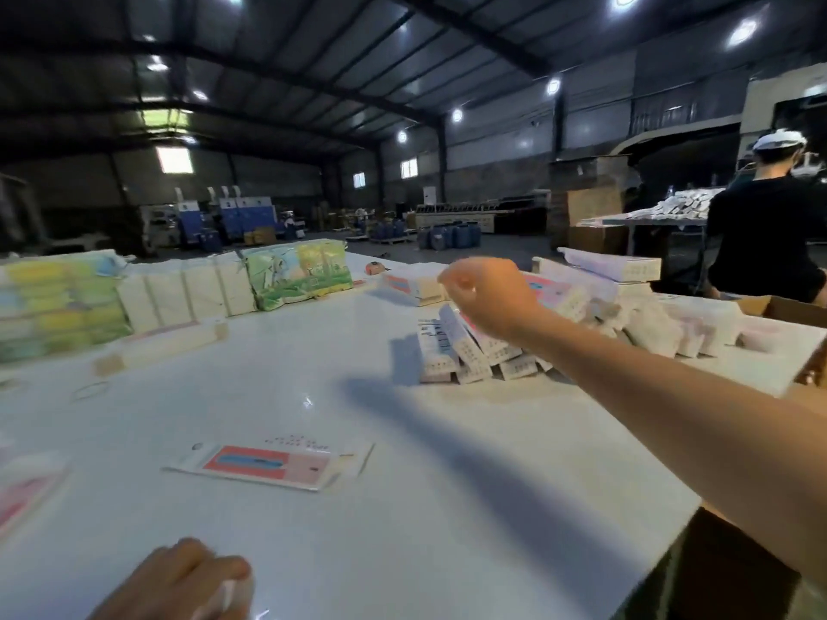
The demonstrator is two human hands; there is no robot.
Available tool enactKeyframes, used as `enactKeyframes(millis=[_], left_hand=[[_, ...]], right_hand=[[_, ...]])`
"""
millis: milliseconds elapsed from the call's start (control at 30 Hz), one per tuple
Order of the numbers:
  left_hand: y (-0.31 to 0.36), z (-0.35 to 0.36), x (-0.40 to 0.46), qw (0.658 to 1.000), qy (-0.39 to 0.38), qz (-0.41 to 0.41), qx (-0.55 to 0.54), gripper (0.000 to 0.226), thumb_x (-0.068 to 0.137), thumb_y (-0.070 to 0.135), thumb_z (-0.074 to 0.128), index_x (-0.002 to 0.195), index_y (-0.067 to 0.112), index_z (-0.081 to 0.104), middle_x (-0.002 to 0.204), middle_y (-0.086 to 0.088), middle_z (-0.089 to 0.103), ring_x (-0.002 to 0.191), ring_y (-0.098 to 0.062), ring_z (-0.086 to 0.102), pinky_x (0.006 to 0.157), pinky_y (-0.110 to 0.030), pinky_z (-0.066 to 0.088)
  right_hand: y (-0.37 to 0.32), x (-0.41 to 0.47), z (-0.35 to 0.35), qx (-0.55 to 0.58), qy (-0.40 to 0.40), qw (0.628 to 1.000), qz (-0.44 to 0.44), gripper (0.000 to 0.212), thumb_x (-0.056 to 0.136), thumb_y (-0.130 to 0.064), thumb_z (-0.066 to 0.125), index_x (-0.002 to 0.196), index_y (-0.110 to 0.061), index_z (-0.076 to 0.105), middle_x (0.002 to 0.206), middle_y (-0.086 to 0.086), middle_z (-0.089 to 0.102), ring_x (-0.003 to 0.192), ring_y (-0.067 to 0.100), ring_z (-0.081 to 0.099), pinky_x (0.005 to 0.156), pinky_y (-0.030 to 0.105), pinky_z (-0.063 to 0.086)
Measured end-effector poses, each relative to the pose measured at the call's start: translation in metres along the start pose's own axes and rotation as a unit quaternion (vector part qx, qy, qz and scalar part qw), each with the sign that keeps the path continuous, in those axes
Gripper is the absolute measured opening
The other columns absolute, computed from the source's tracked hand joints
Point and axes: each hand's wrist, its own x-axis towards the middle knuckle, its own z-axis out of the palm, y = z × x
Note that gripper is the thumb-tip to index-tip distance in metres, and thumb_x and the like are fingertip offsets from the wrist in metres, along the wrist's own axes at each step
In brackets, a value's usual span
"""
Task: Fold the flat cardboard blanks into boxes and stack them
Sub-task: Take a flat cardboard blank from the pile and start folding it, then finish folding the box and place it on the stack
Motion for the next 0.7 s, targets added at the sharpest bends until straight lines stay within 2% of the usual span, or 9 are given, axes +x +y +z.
enactKeyframes(millis=[33, 100, 133, 167, 267, 367, 467, 567, 700], left_hand=[[0.010, -0.022, 0.006, 0.998, -0.056, 0.020, -0.028, 0.014, 0.079, 0.042, 0.041, 0.087, 0.032, 0.046, 0.079, 0.011, 0.037, 0.060, 0.000, 0.039, 0.054, -0.017, 0.038], [0.013, -0.022, 0.001, 0.992, -0.074, 0.000, -0.104, 0.017, 0.073, 0.044, 0.045, 0.083, 0.032, 0.052, 0.074, 0.014, 0.044, 0.063, 0.001, 0.041, 0.056, -0.017, 0.040], [0.010, -0.018, -0.007, 0.993, -0.050, -0.009, -0.109, 0.019, 0.070, 0.046, 0.046, 0.080, 0.034, 0.057, 0.072, 0.017, 0.047, 0.065, 0.002, 0.043, 0.056, -0.016, 0.043], [0.014, -0.021, -0.008, 0.991, -0.073, -0.034, -0.109, 0.021, 0.070, 0.048, 0.045, 0.078, 0.038, 0.061, 0.074, 0.019, 0.050, 0.069, 0.004, 0.044, 0.059, -0.014, 0.045], [0.016, -0.022, -0.010, 0.983, -0.126, -0.092, -0.096, 0.031, 0.082, 0.053, 0.044, 0.105, 0.040, 0.060, 0.098, 0.021, 0.047, 0.095, 0.007, 0.043, 0.078, -0.005, 0.033], [0.013, -0.021, -0.007, 0.980, -0.148, -0.100, -0.090, 0.030, 0.088, 0.049, 0.048, 0.114, 0.037, 0.057, 0.107, 0.021, 0.046, 0.100, 0.006, 0.040, 0.079, -0.003, 0.029], [-0.002, -0.021, 0.022, 0.968, -0.211, -0.083, -0.106, 0.039, 0.086, 0.052, 0.049, 0.121, 0.037, 0.053, 0.120, 0.020, 0.047, 0.112, 0.000, 0.043, 0.090, -0.016, 0.035], [-0.028, -0.011, 0.082, 0.963, -0.268, -0.012, -0.004, 0.057, 0.083, 0.036, 0.057, 0.137, 0.035, 0.038, 0.138, 0.015, 0.038, 0.127, -0.007, 0.033, 0.097, -0.025, 0.033], [-0.029, 0.021, 0.135, 0.907, -0.399, 0.046, 0.124, 0.086, 0.077, 0.017, 0.066, 0.148, 0.022, 0.018, 0.151, 0.002, 0.024, 0.137, -0.017, 0.021, 0.110, -0.036, 0.023]], right_hand=[[-0.009, -0.015, 0.020, 0.003, -0.052, 0.999, -0.001, 0.026, 0.090, -0.010, 0.046, 0.072, -0.009, 0.065, 0.084, 0.012, 0.066, 0.079, 0.028, 0.057, 0.070, 0.039, 0.049], [-0.017, -0.049, 0.062, -0.036, -0.156, 0.987, -0.007, 0.024, 0.090, -0.013, 0.048, 0.075, -0.015, 0.066, 0.095, 0.009, 0.067, 0.091, 0.031, 0.057, 0.077, 0.033, 0.047], [-0.017, -0.064, 0.080, -0.067, -0.196, 0.978, -0.011, 0.022, 0.091, -0.015, 0.047, 0.080, -0.015, 0.066, 0.102, 0.010, 0.067, 0.096, 0.030, 0.057, 0.076, 0.031, 0.046], [-0.017, -0.077, 0.093, -0.094, -0.218, 0.971, -0.021, 0.021, 0.093, -0.017, 0.046, 0.084, -0.016, 0.065, 0.105, 0.010, 0.065, 0.098, 0.029, 0.057, 0.074, 0.029, 0.043], [-0.011, -0.095, 0.111, -0.125, -0.201, 0.969, -0.072, 0.028, 0.096, -0.024, 0.039, 0.095, -0.016, 0.066, 0.104, 0.006, 0.060, 0.099, 0.026, 0.053, 0.081, 0.033, 0.043], [-0.007, -0.096, 0.113, -0.108, -0.180, 0.975, -0.074, 0.026, 0.095, -0.022, 0.041, 0.090, -0.016, 0.066, 0.098, 0.003, 0.059, 0.096, 0.023, 0.052, 0.079, 0.033, 0.042], [-0.007, -0.097, 0.116, -0.100, -0.166, 0.979, -0.066, 0.023, 0.094, -0.020, 0.043, 0.082, -0.015, 0.063, 0.093, 0.002, 0.058, 0.094, 0.023, 0.052, 0.074, 0.032, 0.040], [-0.008, -0.095, 0.114, -0.102, -0.166, 0.979, -0.055, 0.022, 0.095, -0.019, 0.042, 0.079, -0.019, 0.058, 0.094, 0.002, 0.059, 0.094, 0.021, 0.052, 0.074, 0.030, 0.039], [-0.006, -0.095, 0.113, -0.075, -0.159, 0.984, -0.038, 0.025, 0.094, -0.016, 0.044, 0.088, -0.013, 0.068, 0.095, 0.002, 0.061, 0.095, 0.020, 0.052, 0.077, 0.030, 0.040]])
